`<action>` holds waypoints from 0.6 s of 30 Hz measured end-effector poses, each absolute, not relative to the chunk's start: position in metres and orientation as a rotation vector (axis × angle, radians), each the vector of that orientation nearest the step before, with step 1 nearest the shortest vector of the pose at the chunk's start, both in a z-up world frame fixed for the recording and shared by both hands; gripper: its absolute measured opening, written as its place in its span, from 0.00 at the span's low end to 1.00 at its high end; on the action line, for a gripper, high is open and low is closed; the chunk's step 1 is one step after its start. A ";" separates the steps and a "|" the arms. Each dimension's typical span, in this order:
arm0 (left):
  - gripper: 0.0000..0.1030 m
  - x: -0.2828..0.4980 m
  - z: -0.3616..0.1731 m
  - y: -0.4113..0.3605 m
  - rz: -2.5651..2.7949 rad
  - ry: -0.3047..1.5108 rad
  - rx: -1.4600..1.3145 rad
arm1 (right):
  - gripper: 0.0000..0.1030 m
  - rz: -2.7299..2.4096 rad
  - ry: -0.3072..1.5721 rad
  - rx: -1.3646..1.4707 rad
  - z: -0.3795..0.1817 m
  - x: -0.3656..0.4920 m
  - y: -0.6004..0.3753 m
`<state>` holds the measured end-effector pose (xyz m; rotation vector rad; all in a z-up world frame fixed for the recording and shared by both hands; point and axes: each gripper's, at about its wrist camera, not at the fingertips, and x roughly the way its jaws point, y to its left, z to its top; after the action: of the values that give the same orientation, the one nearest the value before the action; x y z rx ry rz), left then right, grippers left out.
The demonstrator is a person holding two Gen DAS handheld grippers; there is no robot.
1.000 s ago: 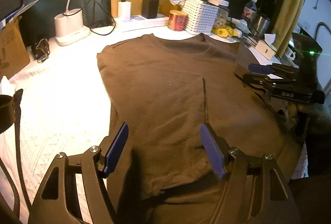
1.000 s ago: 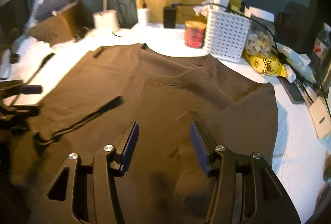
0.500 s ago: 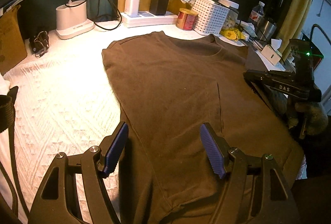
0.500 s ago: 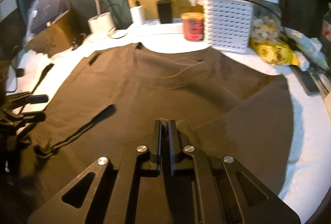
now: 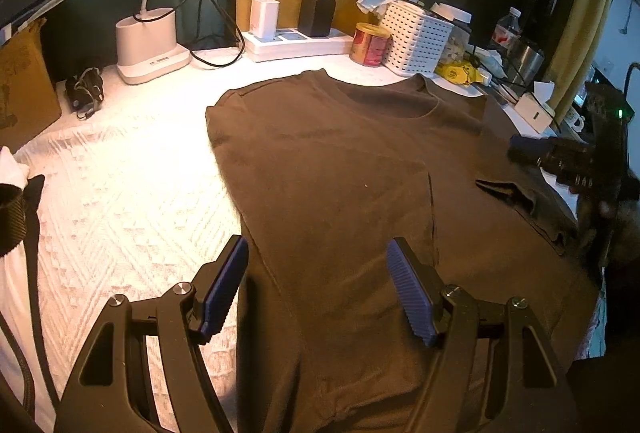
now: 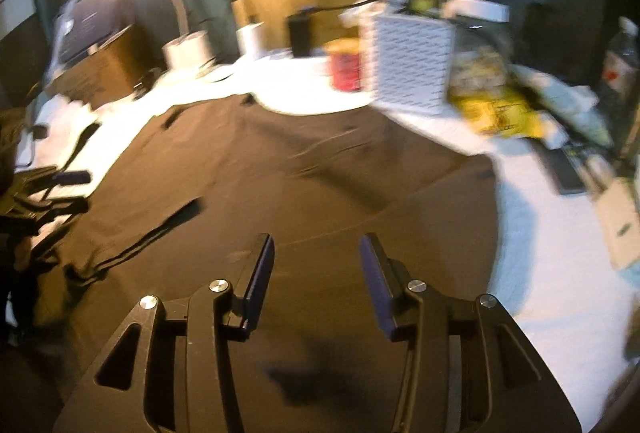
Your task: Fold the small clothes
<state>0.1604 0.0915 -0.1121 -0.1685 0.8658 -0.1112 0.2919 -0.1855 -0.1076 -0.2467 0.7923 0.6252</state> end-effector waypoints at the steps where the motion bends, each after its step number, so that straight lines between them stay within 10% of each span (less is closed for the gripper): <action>1: 0.70 0.162 -0.112 0.092 -0.106 0.866 -0.168 | 0.46 0.603 0.788 -0.243 -0.105 0.299 -0.192; 18: 0.70 0.200 -0.117 0.106 -0.001 0.897 -0.151 | 0.46 0.519 0.889 -0.094 -0.129 0.417 -0.253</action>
<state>0.1999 0.1057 -0.1173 -0.1512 0.8970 -0.0013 0.4170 -0.2534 -0.1292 -0.0941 0.8893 0.5185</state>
